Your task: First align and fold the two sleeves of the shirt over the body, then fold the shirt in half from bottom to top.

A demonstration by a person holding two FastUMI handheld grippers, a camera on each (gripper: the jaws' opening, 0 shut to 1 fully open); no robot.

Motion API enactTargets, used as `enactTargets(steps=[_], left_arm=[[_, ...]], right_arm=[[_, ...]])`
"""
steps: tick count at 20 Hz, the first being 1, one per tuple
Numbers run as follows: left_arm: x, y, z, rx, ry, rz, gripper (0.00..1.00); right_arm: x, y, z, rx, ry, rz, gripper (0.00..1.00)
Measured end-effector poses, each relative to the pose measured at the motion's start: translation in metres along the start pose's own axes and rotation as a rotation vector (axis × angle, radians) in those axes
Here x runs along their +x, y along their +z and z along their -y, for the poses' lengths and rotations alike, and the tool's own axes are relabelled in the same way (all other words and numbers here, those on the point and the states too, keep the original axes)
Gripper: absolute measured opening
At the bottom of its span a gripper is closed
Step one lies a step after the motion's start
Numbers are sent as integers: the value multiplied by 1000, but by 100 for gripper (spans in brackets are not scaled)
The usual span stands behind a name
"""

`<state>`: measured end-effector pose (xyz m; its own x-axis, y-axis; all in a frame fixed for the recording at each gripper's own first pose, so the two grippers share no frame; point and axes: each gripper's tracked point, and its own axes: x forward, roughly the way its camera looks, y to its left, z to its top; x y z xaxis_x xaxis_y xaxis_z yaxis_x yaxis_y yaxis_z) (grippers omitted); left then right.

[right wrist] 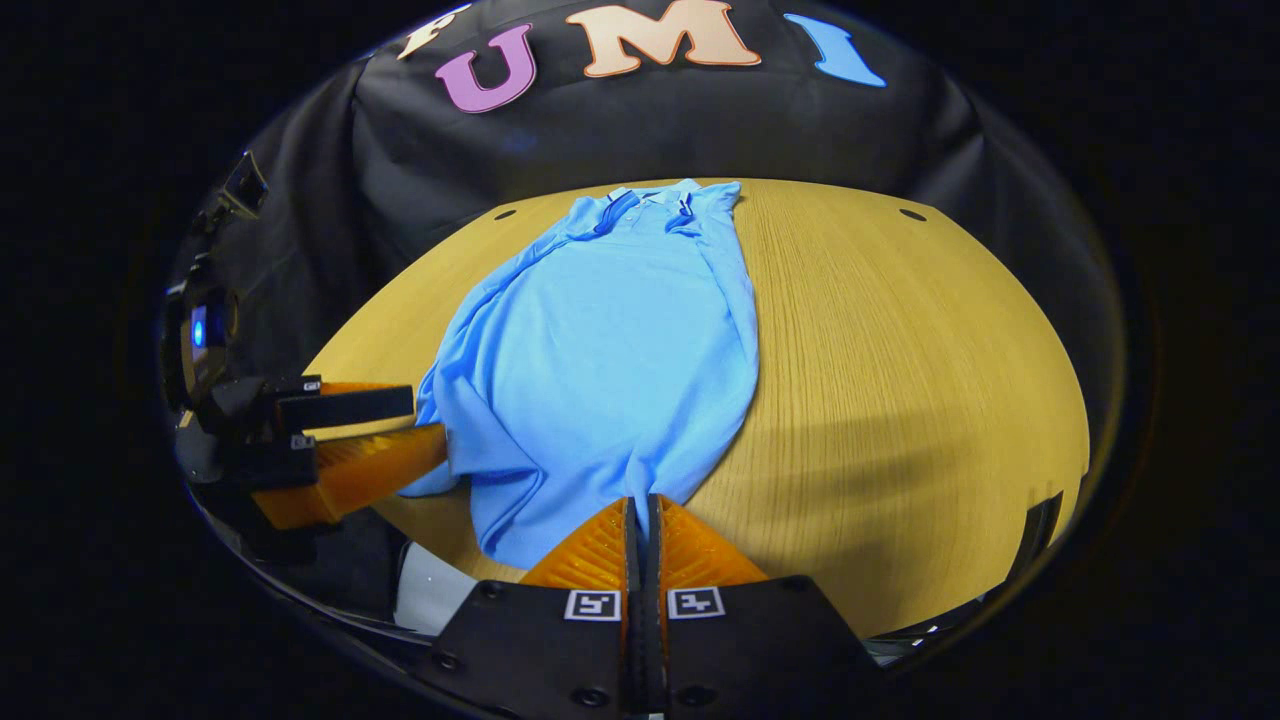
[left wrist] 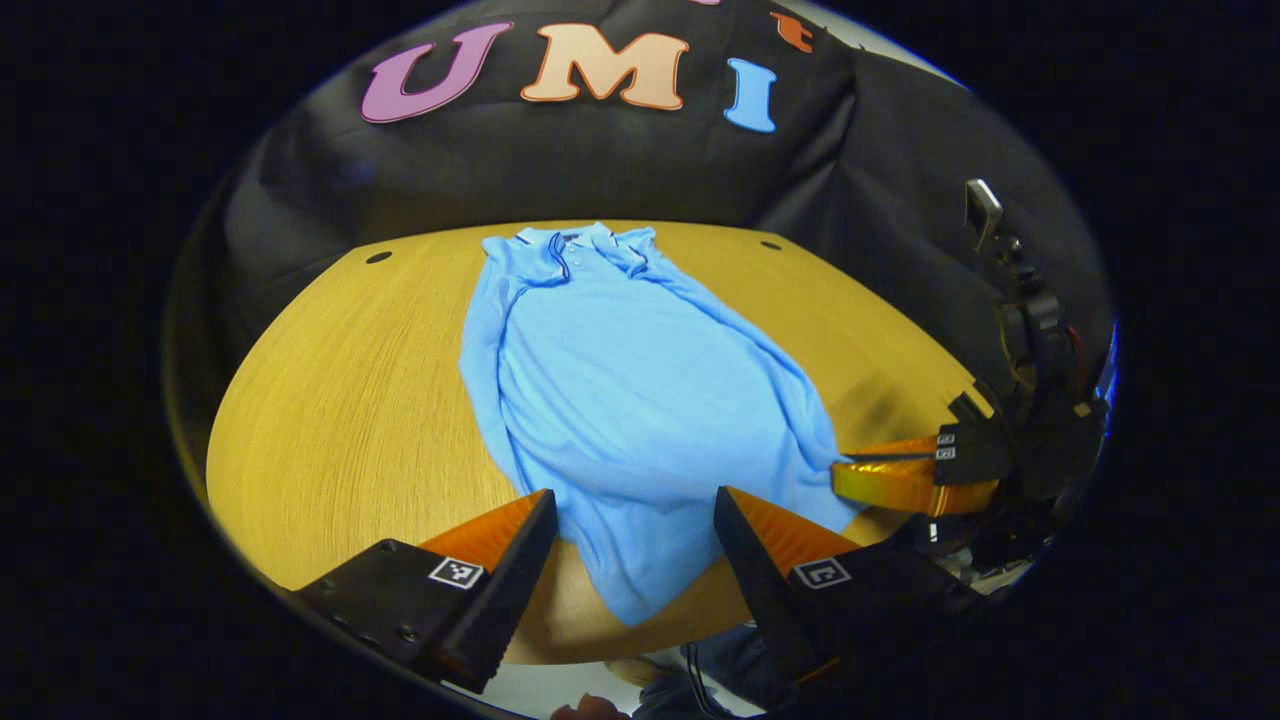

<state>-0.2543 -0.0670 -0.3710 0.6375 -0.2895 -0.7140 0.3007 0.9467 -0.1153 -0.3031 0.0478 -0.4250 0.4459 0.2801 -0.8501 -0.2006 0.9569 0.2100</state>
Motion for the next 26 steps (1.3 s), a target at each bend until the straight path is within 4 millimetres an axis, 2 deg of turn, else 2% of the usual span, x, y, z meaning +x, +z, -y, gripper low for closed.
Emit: enactTargets(steps=[5, 6, 7, 9, 11, 14, 17, 21, 24, 26], left_arm=[[12, -33, -10, 43, 51, -121, 96], [15, -24, -8, 69, 46, -91, 97], [15, -32, -4, 82, 43, -113, 95], [17, -32, -2, 102, 29, -109, 98], [20, -31, 5, 97, 10, -92, 87], [24, -27, 8, 48, 9, -69, 5], [20, -23, 5, -79, 20, -86, 0], [11, 4, -8, -117, 23, -51, 0], [1, 42, -19, -140, 32, 0, 0], [1, 72, -27, -150, 33, 39, 0]], right_arm=[[-1, 0, 4, 16, -6, -1, 3], [-1, 0, 4, 20, -6, 0, 3], [-1, 1, 6, 22, -8, 0, 3], [-2, 0, 7, 25, -6, 1, 3], [-2, 0, 6, 24, -3, 2, 3], [-2, 0, 7, 23, 3, 2, 3], [-6, 5, 6, 29, 13, 17, 3], [-20, 51, 2, 45, 44, 132, 3], [-25, 89, 7, 46, 48, 180, 3], [-27, 122, 10, 55, 56, 222, 3]])
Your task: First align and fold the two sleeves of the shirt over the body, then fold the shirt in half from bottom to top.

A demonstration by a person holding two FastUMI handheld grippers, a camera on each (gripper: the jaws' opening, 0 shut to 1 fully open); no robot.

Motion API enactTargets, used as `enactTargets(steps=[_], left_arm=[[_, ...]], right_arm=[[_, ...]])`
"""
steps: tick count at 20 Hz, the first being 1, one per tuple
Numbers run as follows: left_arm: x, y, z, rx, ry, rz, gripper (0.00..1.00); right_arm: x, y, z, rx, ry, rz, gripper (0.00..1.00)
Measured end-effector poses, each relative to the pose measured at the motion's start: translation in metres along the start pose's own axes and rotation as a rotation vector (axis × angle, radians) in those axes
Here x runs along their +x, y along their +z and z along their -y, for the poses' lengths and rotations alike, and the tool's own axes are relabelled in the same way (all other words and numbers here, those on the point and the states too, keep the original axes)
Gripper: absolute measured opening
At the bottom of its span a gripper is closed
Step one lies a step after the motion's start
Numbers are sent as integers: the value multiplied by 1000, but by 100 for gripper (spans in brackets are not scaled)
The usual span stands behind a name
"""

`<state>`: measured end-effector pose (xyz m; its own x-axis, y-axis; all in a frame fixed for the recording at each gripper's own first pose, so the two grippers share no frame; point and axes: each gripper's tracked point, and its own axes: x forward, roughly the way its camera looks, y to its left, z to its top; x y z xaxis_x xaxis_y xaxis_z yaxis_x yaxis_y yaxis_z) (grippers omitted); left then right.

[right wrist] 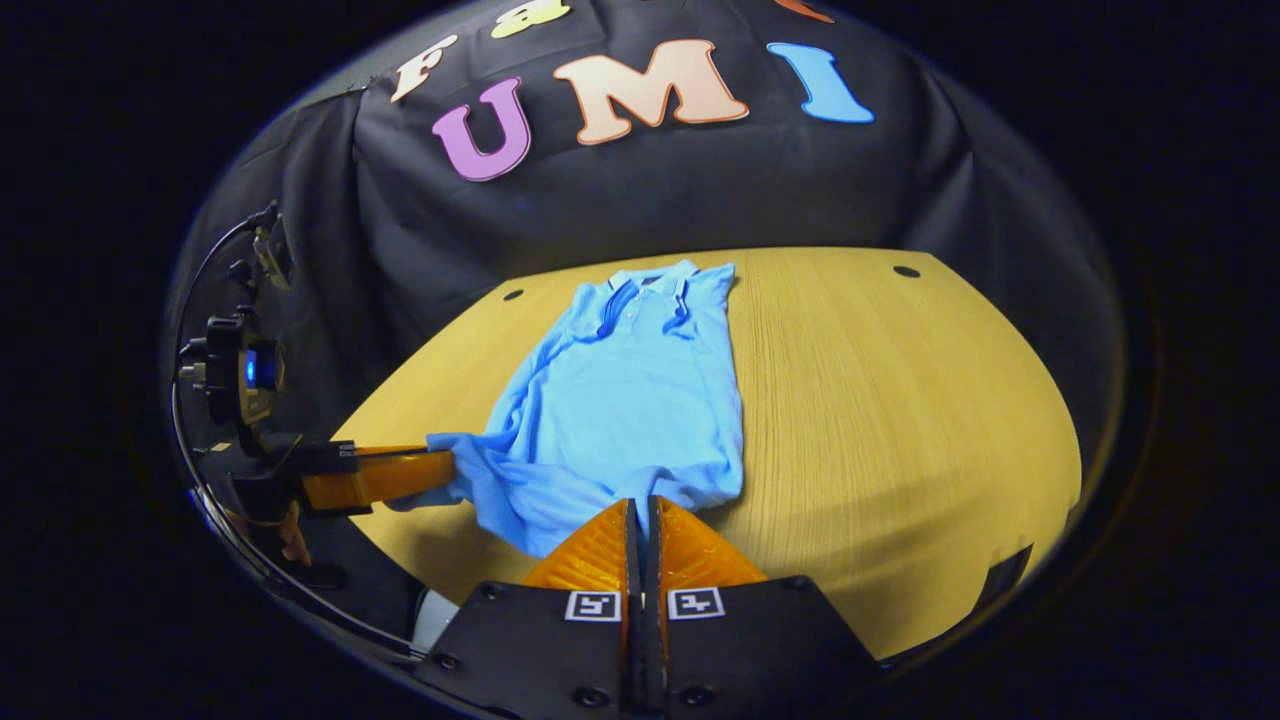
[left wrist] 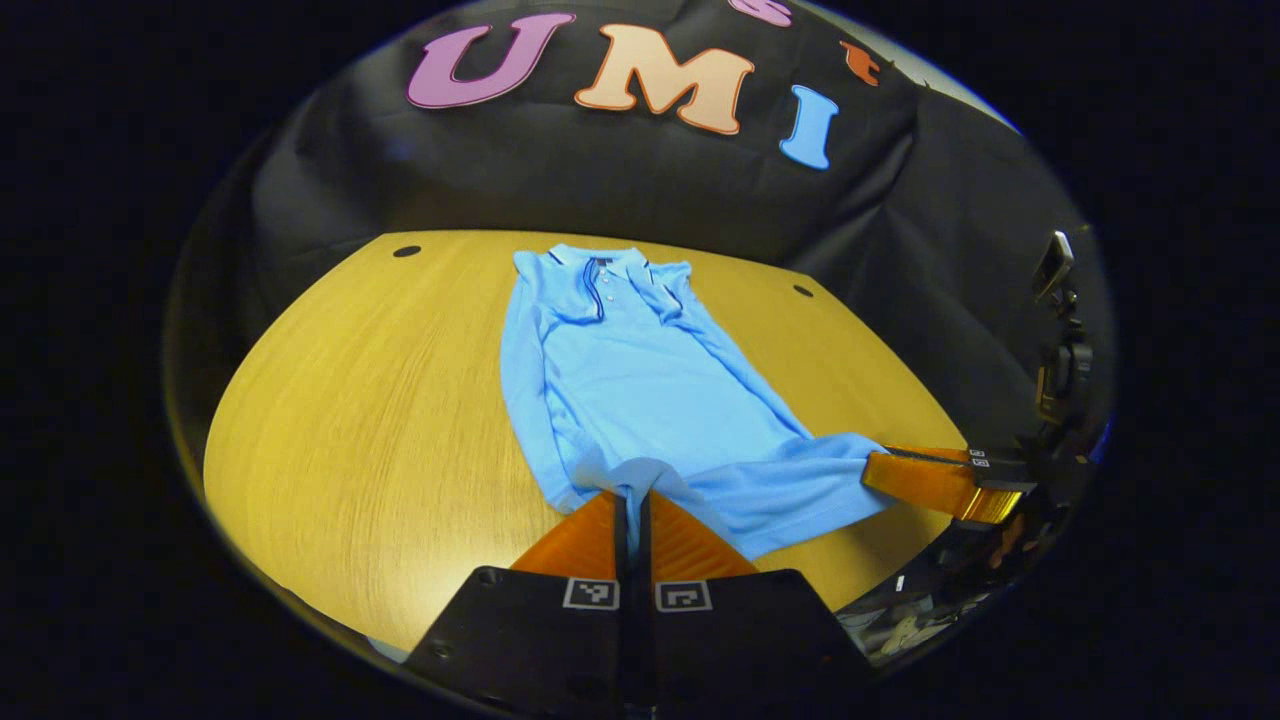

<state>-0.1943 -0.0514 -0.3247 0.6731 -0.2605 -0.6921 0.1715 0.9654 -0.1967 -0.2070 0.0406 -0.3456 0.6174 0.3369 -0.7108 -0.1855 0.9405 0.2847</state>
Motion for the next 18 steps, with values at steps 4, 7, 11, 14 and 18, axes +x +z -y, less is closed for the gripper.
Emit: enactTargets(steps=[4, 7, 11, 14, 18], left_arm=[[8, 68, -13, -35, 15, 84, 0], [24, 117, -28, -39, 40, 134, 0], [51, 172, -47, -13, 78, 188, 0], [81, 200, -59, -20, 79, 209, 0], [141, 225, -91, -28, 65, 207, 0]], right_arm=[[21, 71, 2, -9, 26, 84, 3], [48, 121, 3, 2, 55, 136, 2], [89, 169, 11, 24, 88, 188, 3], [126, 202, 22, 8, 72, 219, 3], [188, 235, 36, 4, 29, 231, 2]])
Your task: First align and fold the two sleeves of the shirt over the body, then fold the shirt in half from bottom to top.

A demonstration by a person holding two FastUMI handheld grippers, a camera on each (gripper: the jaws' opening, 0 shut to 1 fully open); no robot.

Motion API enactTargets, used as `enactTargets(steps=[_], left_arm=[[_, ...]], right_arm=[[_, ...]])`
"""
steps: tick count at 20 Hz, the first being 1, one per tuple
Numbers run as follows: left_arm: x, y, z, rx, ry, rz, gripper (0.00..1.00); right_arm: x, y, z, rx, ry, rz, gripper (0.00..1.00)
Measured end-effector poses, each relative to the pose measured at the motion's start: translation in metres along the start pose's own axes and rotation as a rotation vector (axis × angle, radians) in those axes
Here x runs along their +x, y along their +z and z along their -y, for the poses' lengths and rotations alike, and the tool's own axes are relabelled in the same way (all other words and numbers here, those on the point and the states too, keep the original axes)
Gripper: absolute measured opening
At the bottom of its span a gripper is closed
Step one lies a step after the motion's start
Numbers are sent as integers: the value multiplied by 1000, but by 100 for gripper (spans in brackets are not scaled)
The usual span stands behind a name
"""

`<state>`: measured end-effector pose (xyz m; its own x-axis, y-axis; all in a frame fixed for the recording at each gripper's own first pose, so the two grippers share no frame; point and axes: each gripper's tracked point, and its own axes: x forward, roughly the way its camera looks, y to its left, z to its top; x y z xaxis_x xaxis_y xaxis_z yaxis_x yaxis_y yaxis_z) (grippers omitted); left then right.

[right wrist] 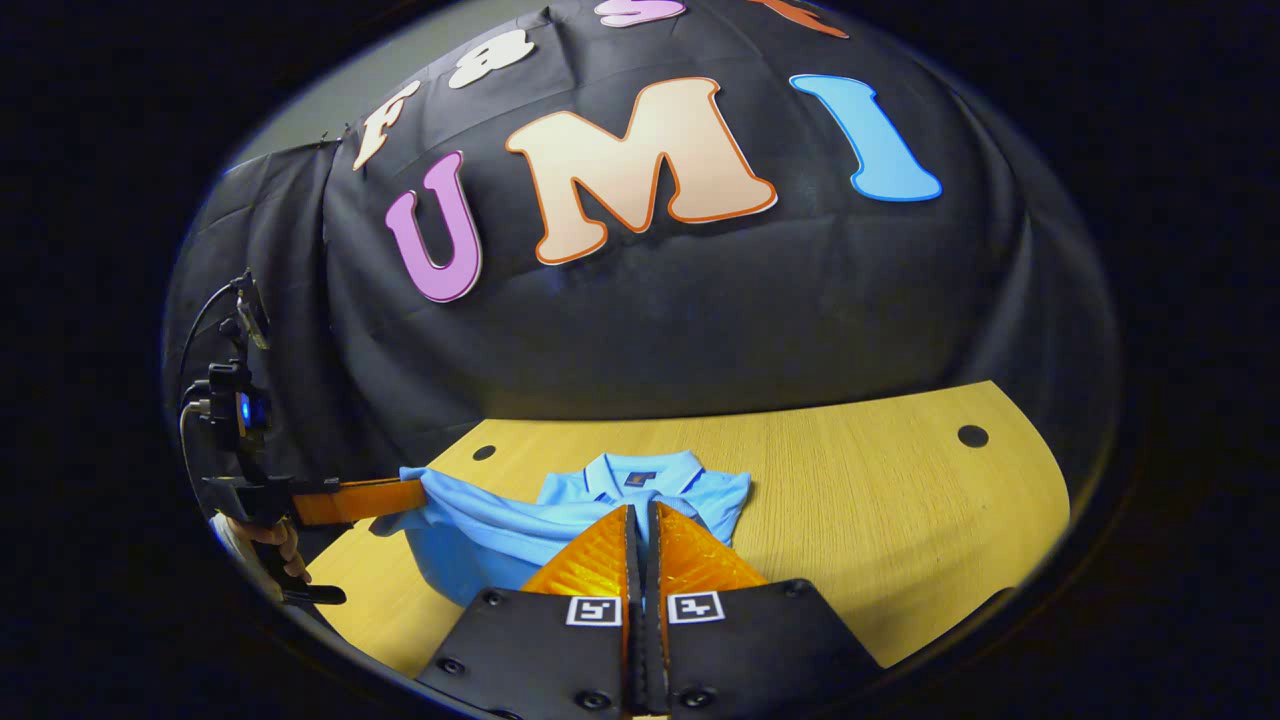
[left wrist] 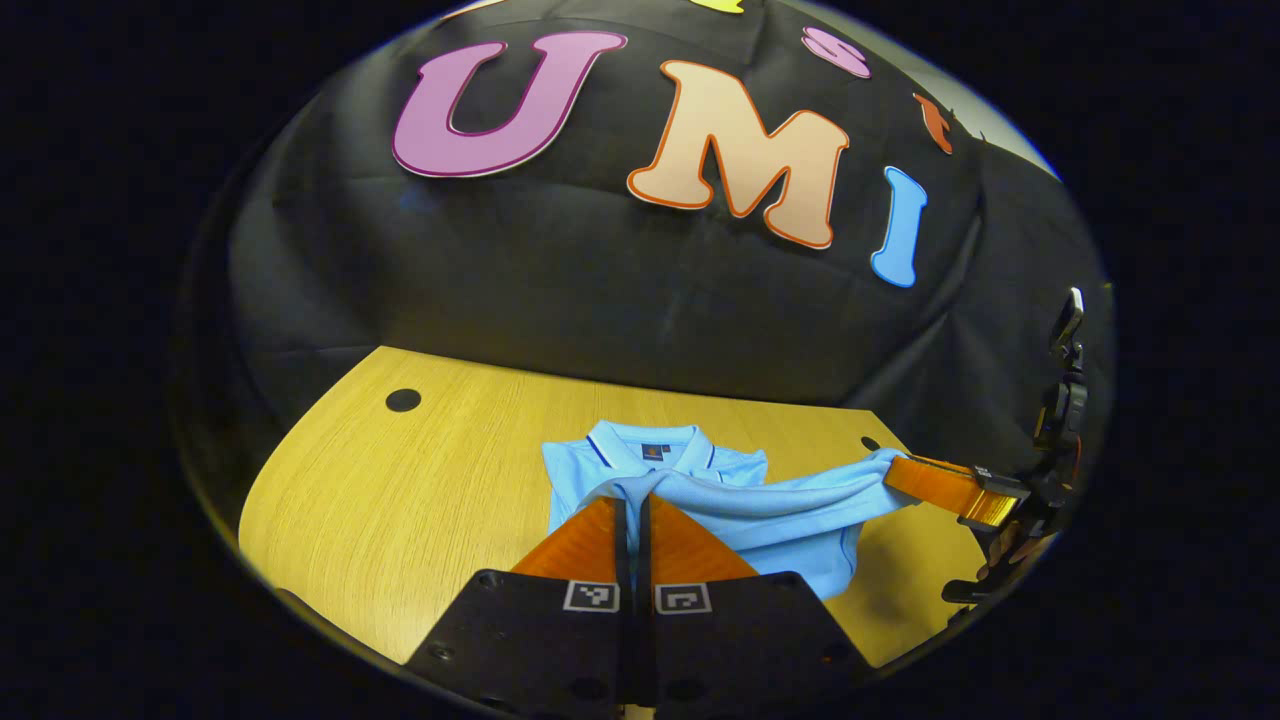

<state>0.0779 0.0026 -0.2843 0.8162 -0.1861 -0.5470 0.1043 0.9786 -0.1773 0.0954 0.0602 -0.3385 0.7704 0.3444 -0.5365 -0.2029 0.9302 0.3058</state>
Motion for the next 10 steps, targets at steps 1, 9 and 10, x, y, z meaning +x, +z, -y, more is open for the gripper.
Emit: enactTargets(steps=[1, 9, 10], left_arm=[[16, -1, -7, 7, -4, -13, 0], [138, -35, -53, 34, -5, -140, 0], [149, -40, -57, 36, 11, -156, 0]], right_arm=[[18, -3, 3, 2, -14, -10, 2], [136, -49, 52, 18, -179, -112, 2], [142, -56, 60, 18, -206, -124, 2]])
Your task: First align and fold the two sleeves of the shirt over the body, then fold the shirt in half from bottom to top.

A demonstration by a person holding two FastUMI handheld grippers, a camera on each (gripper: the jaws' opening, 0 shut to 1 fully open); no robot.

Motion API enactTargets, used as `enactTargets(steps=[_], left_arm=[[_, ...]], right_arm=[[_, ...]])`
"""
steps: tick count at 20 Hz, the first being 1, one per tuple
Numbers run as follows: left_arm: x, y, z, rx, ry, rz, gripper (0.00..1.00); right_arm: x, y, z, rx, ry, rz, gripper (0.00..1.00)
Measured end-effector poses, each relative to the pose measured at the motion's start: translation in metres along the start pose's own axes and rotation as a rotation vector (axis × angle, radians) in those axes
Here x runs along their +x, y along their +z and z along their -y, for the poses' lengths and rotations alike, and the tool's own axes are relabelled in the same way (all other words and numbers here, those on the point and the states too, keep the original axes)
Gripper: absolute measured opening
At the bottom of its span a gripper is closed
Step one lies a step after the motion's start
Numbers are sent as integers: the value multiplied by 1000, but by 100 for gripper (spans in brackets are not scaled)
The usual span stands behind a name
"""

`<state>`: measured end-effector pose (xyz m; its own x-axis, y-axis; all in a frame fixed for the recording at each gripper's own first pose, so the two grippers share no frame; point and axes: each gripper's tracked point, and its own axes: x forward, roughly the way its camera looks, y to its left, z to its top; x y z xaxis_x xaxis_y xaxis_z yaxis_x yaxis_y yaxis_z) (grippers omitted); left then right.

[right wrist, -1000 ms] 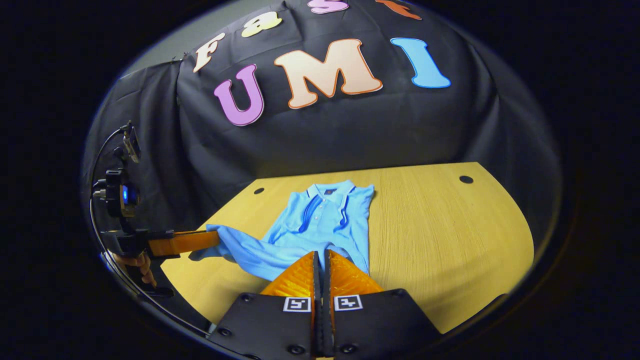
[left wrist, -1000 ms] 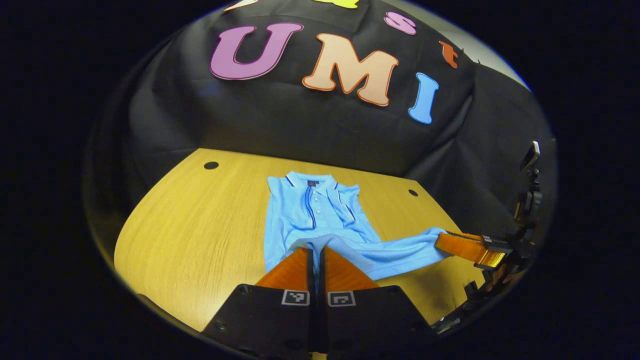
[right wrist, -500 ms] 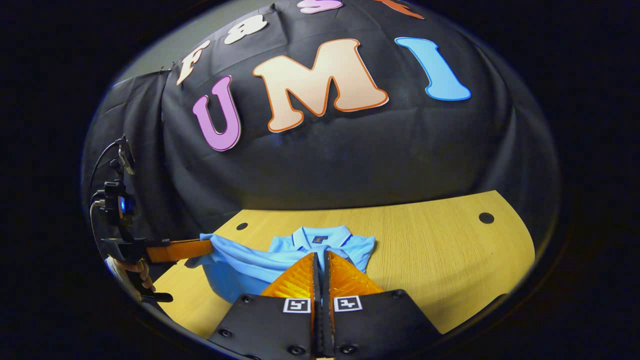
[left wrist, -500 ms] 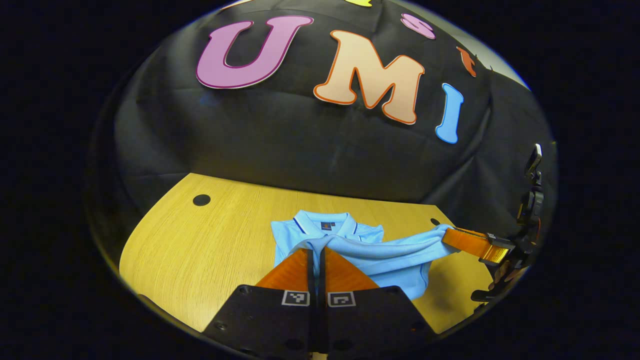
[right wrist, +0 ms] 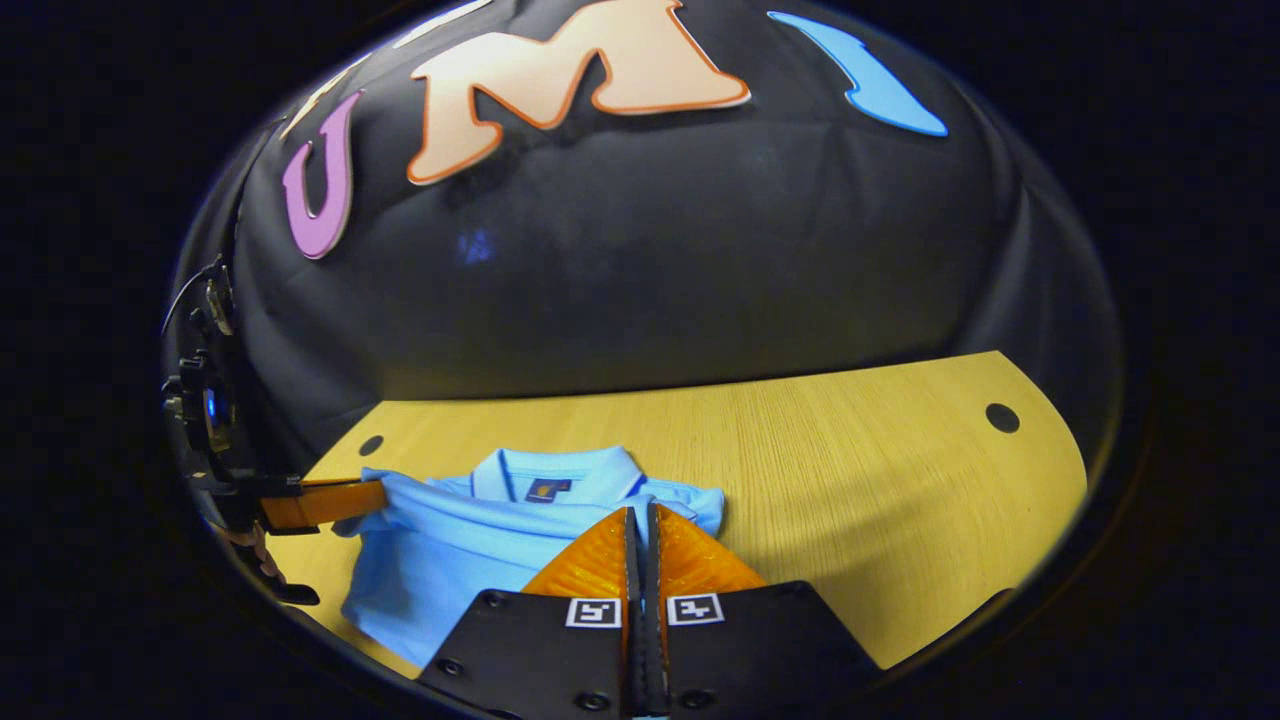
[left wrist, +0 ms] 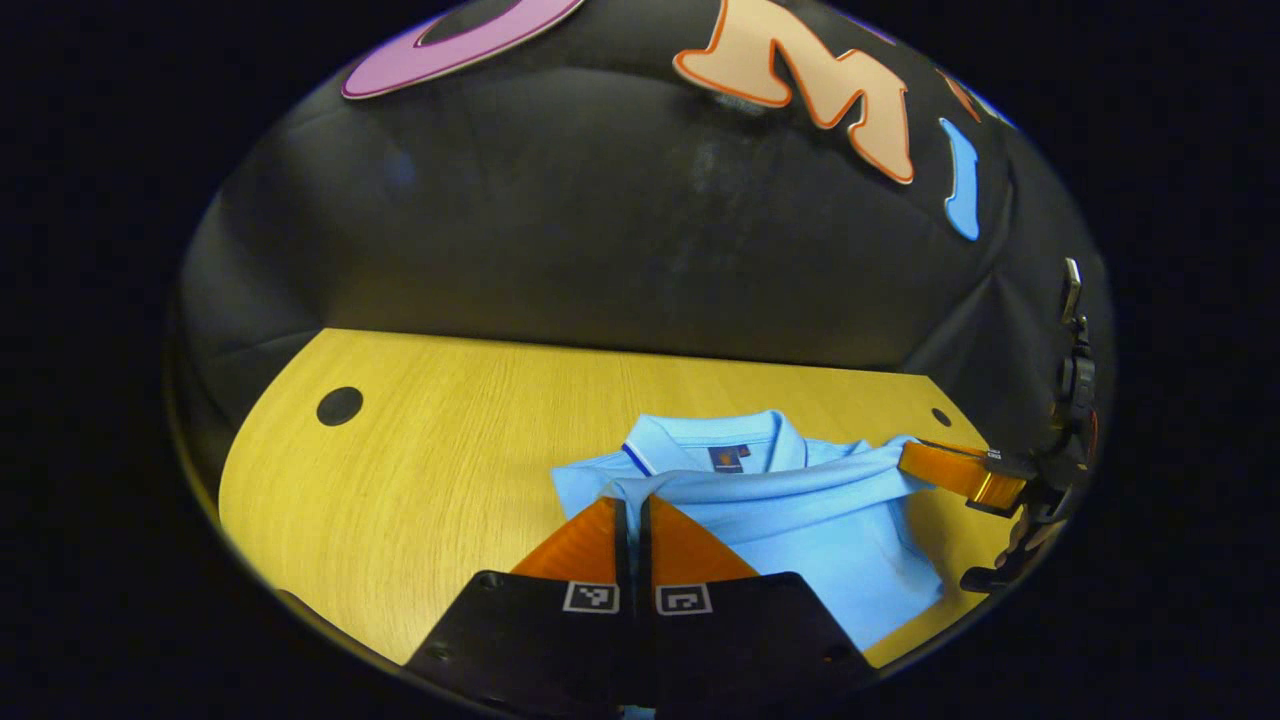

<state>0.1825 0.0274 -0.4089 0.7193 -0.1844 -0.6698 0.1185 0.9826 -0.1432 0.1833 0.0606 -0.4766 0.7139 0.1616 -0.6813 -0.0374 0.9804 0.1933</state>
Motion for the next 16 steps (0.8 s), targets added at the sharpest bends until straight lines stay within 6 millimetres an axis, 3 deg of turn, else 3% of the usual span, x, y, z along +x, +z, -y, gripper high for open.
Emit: enactTargets(steps=[1, 3, 4, 5, 6, 7, 11, 14, 16], left_arm=[[7, -1, -8, 22, 36, 4, 0], [11, 4, -18, 74, 110, 16, 12], [-1, 14, -17, 79, 120, 44, 39], [-10, 27, -11, 69, 118, 77, 65], [-32, 41, -4, 64, 120, 127, 92], [-45, 63, 2, 64, 130, 179, 96], [-157, 113, 35, 126, 186, 389, 96], [-238, 128, 61, 158, 220, 491, 94], [-290, 125, 82, 160, 211, 549, 94]], right_arm=[[5, 1, 7, -3, -26, 4, 4], [3, 21, 13, -14, -43, 79, 52], [-4, 38, 12, -25, -44, 125, 76], [-27, 54, 13, -47, -44, 172, 100], [-46, 71, 13, -73, -45, 222, 100], [-71, 92, 12, -95, -42, 281, 96], [-186, 149, 8, -166, -19, 497, 98], [-264, 157, -2, -193, 6, 572, 98], [-310, 154, -9, -198, 14, 598, 96]])
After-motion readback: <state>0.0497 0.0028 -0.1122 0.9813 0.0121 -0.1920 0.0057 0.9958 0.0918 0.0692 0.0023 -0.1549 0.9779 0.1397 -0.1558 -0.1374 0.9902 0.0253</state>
